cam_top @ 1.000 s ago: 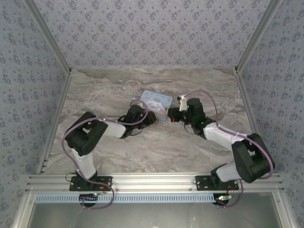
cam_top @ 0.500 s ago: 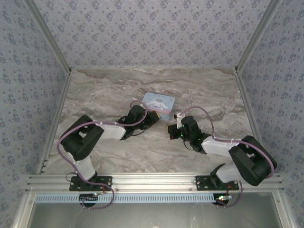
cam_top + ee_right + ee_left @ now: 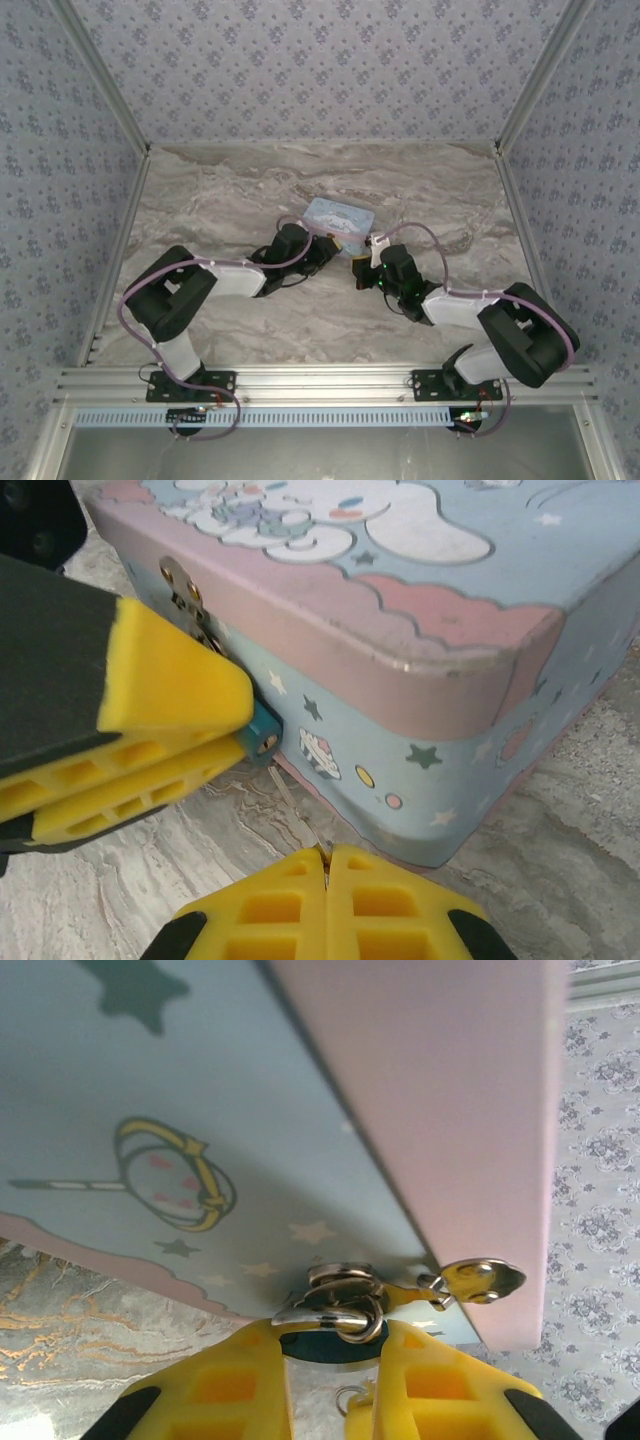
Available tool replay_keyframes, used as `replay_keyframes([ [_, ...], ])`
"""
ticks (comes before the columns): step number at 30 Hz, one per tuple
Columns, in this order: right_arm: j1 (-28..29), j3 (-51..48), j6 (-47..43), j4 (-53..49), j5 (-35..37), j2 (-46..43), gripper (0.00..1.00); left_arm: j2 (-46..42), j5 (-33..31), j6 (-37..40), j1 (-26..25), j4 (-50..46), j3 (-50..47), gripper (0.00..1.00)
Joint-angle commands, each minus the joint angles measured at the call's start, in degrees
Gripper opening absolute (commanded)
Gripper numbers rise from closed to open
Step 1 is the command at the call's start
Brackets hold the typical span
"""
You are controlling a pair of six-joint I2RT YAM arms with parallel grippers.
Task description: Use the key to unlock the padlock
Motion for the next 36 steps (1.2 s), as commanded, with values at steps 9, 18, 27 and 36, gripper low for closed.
replay_keyframes([
  [9,0.63,0.6,-2.13,2.16,1.18,0.95,0.0,-2.58,-0.6,-0.61,-0.31,1.37,1.33,0.17],
  [18,0.74,2.24,-2.53,2.56,0.59,2.24,0.0,-2.58,-0.37,-0.52,-0.3,1.0,1.67,0.17],
  [27,0.68,2.89,-2.66,3.44,0.16,2.72,0.0,-2.58,-0.35,-0.61,-0.4,0.54,1.89,0.17],
  [36,0.82,2.9,-2.84,3.93,-0.67,3.46,0.0,-2.67,-0.35,-0.61,-0.38,0.54,1.89,0.17],
])
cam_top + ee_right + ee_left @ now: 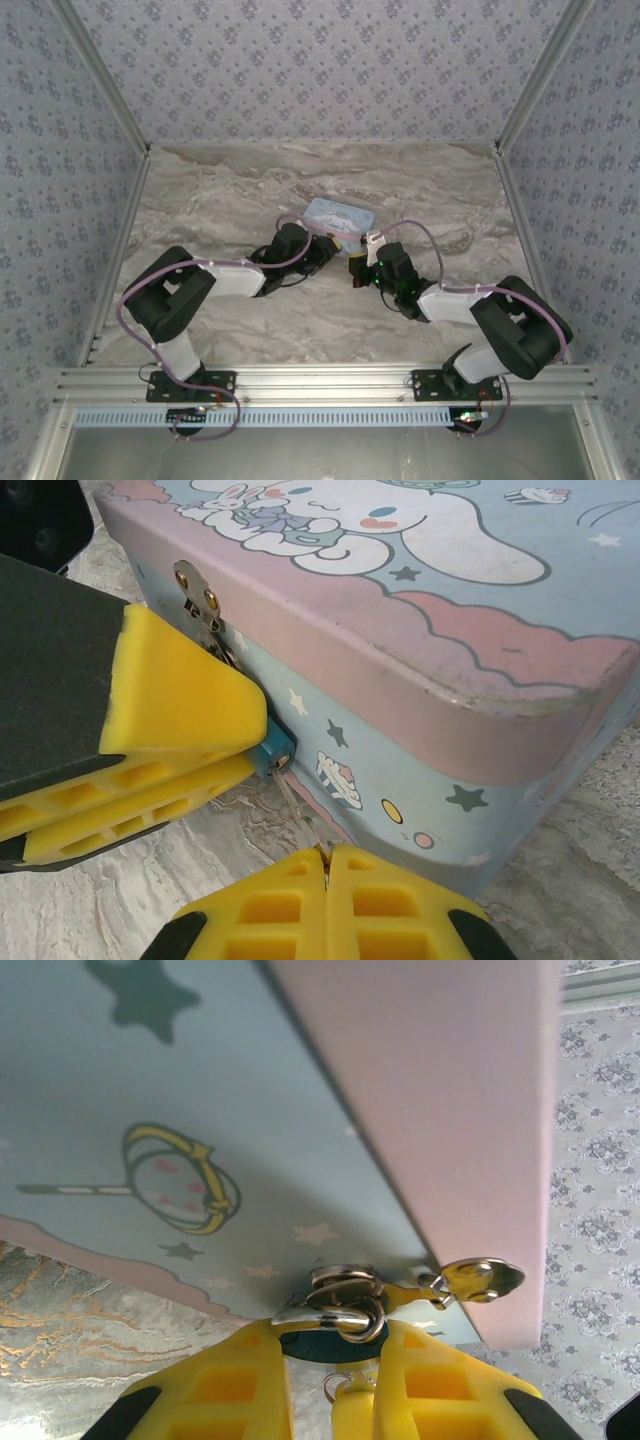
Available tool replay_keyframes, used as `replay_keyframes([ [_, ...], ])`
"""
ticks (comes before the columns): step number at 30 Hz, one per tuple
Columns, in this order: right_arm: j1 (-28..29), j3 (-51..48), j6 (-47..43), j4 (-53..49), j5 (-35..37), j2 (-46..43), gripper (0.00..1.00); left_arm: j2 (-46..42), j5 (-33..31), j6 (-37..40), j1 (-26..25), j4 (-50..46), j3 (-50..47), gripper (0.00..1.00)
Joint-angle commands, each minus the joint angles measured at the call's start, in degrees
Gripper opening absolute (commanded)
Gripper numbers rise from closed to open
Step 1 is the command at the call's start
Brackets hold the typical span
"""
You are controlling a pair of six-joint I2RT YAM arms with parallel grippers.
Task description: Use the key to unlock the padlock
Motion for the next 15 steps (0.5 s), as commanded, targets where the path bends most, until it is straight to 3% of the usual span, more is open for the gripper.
replay_keyframes([
  [1,0.37,1.37,-1.37,1.79,-0.46,0.71,0.0,-2.3,-0.31,-0.67,-0.37,1.11,1.87,0.17],
  [15,0.52,2.42,-1.82,2.02,-1.21,1.81,0.0,-2.39,-0.06,-0.84,-0.53,1.24,2.04,0.17],
])
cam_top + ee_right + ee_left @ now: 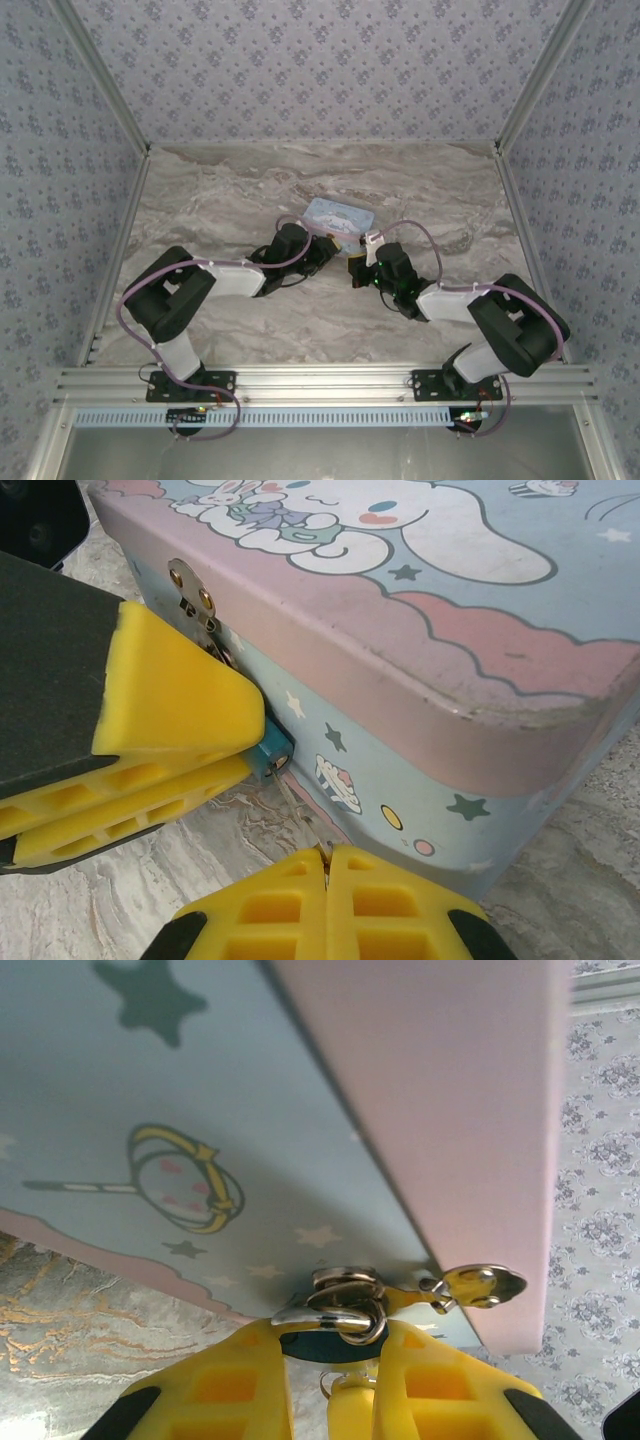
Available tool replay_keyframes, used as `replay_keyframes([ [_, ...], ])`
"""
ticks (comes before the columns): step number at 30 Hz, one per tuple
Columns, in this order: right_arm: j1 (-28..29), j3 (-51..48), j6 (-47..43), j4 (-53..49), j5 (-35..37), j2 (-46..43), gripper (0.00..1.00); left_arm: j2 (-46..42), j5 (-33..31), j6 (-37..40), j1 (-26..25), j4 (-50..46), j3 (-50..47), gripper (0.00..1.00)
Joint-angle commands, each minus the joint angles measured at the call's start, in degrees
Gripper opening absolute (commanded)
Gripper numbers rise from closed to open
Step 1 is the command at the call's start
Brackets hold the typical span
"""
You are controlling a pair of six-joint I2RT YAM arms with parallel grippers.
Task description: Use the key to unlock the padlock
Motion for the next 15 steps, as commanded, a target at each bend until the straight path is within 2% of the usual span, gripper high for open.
replay_keyframes([
  [1,0.43,1.97,-1.29,1.69,-0.8,0.69,0.0,-2.39,0.0,-0.43,-0.53,1.65,1.99,0.17],
  [15,-0.24,3.22,-0.36,4.49,-3.1,1.41,0.0,-2.26,0.5,-0.64,-1.06,1.54,2.67,0.17],
])
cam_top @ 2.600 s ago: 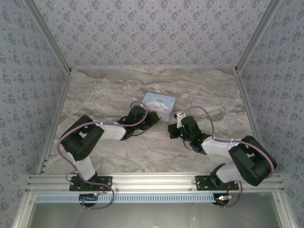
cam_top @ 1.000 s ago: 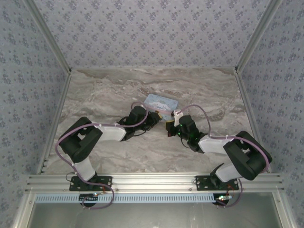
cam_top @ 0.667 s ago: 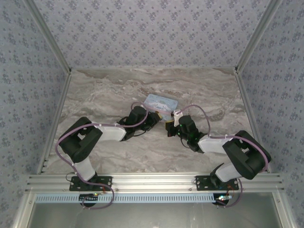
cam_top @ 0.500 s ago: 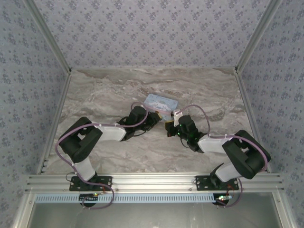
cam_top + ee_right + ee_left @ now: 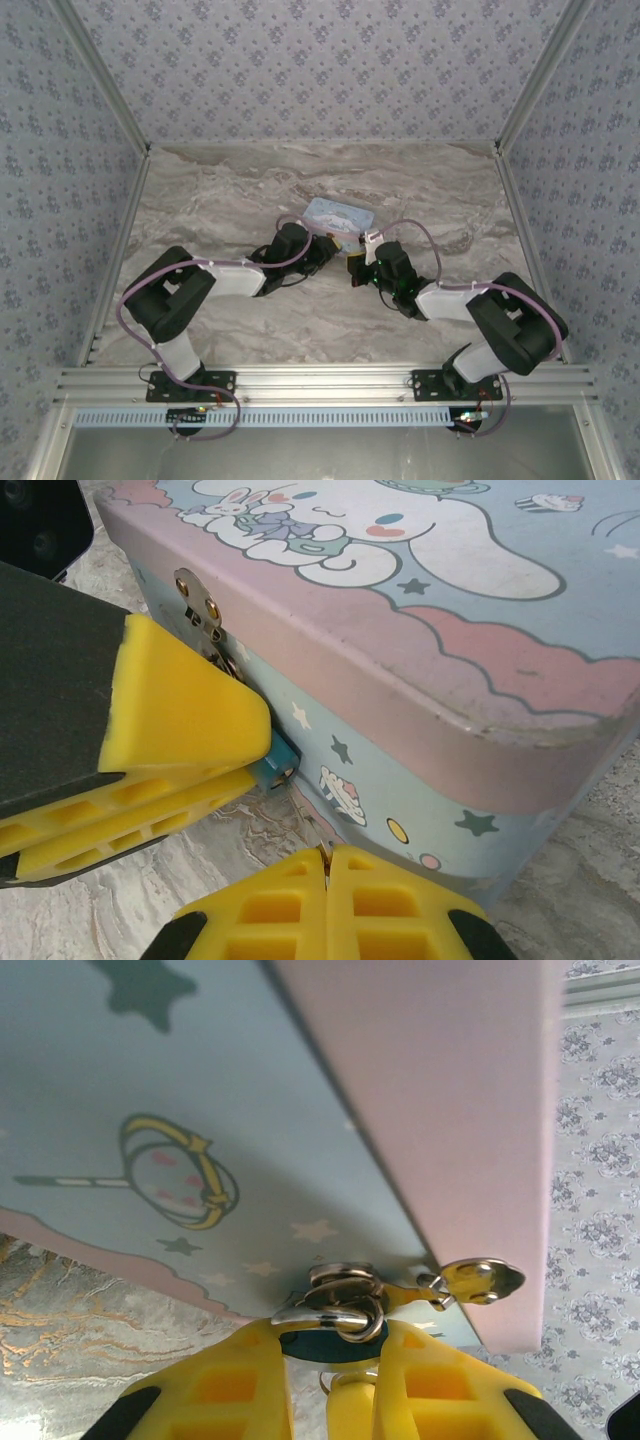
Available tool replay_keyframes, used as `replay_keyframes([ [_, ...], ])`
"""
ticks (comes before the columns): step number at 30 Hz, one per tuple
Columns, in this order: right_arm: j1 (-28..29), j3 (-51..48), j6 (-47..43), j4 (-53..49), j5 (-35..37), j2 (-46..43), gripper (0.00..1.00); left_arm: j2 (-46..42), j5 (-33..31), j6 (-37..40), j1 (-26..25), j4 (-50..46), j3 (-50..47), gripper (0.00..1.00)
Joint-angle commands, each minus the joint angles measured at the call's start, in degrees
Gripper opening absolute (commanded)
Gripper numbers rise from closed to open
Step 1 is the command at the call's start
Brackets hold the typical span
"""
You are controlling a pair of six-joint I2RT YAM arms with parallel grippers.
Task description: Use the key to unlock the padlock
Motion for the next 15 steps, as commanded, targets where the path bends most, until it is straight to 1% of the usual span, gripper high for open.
replay_keyframes([
  [1,-0.25,2.9,-0.31,3.82,-3.3,0.97,0.0,-2.36,0.96,-0.64,-0.91,1.91,2.34,0.17],
  [9,-1.12,4.57,0.02,5.46,-5.97,2.42,0.0,-2.39,1.55,-0.66,-1.1,1.74,3.14,0.17],
  [15,-1.89,5.23,-2.97,5.22,-6.22,2.65,0.0,-2.3,2.07,-1.61,-1.18,2.27,3.42,0.17],
])
